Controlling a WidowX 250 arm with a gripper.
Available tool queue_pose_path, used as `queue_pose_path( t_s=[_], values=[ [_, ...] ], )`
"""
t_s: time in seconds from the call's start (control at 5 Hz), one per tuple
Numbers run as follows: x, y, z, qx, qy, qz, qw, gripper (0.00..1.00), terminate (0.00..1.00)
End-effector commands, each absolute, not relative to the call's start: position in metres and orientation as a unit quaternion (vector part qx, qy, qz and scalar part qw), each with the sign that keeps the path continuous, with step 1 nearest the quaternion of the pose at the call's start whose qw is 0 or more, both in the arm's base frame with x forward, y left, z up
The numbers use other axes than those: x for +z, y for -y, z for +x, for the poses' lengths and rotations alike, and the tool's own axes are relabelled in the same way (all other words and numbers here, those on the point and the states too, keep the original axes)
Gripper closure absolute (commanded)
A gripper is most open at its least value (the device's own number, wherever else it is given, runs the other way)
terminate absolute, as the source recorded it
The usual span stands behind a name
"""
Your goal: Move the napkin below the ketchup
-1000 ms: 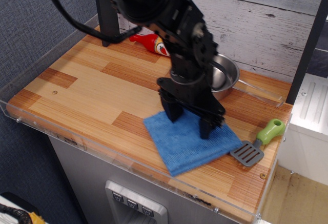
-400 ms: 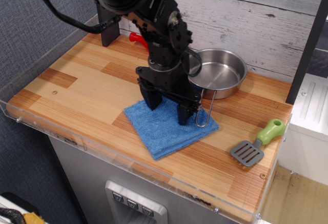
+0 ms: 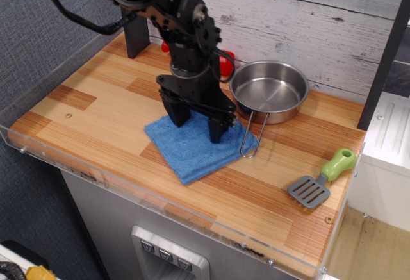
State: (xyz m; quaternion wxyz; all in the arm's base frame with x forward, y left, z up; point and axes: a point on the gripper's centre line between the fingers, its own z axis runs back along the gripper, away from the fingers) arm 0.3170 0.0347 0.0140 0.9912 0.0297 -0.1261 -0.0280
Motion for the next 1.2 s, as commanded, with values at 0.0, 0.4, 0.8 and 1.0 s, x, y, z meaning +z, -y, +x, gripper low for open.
queue_pose_path(
  t_s=[0.0,0.4,0.8,1.0],
  values=[
    [0.021,-0.065,0.327,0.002,0.137,0.036,0.99,0.0,0.0],
    [0.018,-0.1,0.329,0.032,0.138,0.041,0.989,0.0,0.0],
    [0.025,-0.131,0.328,0.059,0.147,0.045,0.986,0.0,0.0],
    [0.028,-0.136,0.324,0.062,0.15,0.031,0.986,0.0,0.0]
  ],
)
